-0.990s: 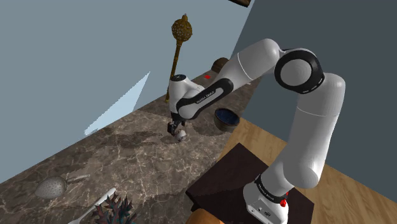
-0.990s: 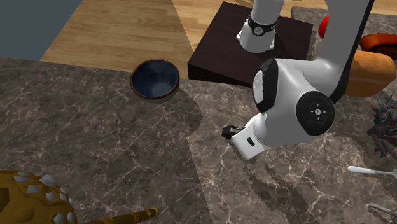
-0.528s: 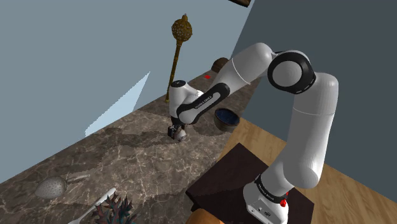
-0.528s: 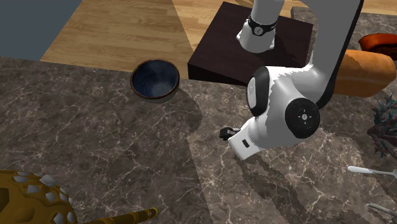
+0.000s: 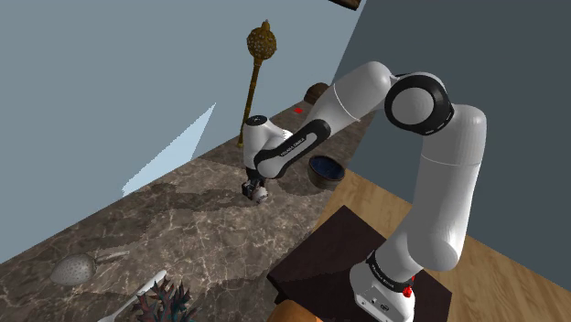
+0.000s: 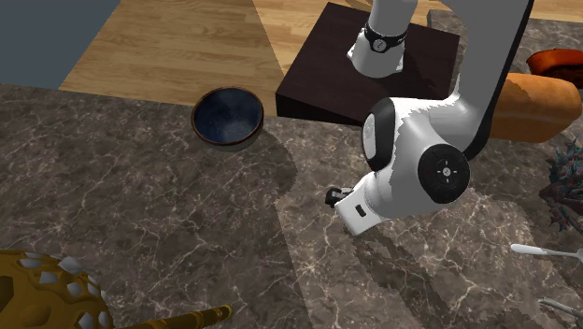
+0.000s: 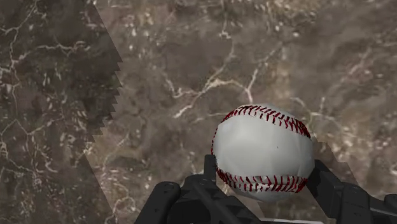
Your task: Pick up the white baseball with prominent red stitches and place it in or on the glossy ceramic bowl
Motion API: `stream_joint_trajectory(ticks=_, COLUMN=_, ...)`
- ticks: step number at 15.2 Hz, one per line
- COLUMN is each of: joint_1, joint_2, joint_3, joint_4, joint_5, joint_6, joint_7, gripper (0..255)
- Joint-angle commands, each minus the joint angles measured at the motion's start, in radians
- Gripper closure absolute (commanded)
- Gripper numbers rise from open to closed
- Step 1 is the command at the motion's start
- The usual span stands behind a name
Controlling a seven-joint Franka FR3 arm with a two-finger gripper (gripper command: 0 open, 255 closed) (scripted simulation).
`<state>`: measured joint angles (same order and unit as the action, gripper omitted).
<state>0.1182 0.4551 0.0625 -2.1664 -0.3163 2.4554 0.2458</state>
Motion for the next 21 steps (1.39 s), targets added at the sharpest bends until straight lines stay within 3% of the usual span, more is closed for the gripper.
stream_joint_trajectory(ticks=1, joint_1=0.000, joint_2=0.000, joint_3=0.000, joint_4=0.000, joint_5=0.000, joint_6=0.000, joint_7=0.000, gripper=255)
stream_joint_trajectory(ticks=7, joint_1=0.000, joint_2=0.000, joint_3=0.000, joint_4=0.000, joint_5=0.000, joint_6=0.000, joint_7=0.000, gripper=255)
stream_joint_trajectory(ticks=21, joint_1=-0.014, joint_2=-0.159, joint_3=0.025, joint_4=-0.009, joint_5=0.052, joint_6=-0.145, joint_7=-0.054, gripper=255)
